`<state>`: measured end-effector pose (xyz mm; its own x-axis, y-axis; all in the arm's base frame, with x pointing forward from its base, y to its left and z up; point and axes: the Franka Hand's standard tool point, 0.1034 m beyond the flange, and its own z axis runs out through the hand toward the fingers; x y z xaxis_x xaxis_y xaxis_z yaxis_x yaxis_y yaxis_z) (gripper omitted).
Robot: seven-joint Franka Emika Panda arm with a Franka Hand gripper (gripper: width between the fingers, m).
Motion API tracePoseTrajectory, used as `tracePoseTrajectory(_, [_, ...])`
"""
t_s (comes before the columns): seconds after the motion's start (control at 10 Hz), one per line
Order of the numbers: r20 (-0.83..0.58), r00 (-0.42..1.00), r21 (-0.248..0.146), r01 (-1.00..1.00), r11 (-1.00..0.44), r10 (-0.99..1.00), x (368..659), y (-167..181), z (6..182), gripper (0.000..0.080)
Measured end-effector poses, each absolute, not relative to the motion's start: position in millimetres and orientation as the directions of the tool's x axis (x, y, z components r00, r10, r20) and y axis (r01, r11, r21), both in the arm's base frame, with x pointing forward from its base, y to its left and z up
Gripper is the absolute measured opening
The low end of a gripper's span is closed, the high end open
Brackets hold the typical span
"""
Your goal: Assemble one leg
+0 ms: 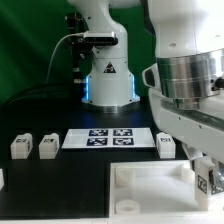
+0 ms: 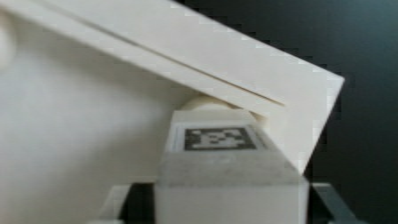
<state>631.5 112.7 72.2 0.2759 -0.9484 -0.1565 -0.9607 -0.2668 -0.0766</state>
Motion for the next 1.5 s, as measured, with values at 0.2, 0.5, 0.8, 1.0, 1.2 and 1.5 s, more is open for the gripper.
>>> tracePoseTrajectory(0.2, [-0.182, -0.056, -0.007, -0.998, 0.058, -0.982, 632.8, 116.9, 68.7, 0.0292])
tracePoseTrajectory(0.5, [-0.177, -0.326, 0.037, -0.945, 0.325, -0.929, 633.8, 115.9, 69.6, 0.0294])
tracePoseTrajectory(0.8, [-0.153, -0.463, 0.038, -0.886, 0.463, -0.873, 632.0, 107.2, 70.5, 0.0295])
tracePoseTrajectory(1.0, [-0.150, -0.436, 0.035, -0.899, 0.435, -0.888, 630.8, 108.2, 68.8, 0.0370])
tracePoseTrajectory(1.2, [-0.149, -0.433, 0.036, -0.901, 0.433, -0.889, 629.7, 108.6, 67.7, 0.0507])
tracePoseTrajectory(1.5, [-0.153, -0.416, 0.042, -0.909, 0.414, -0.897, 617.6, 115.5, 76.0, 0.0642])
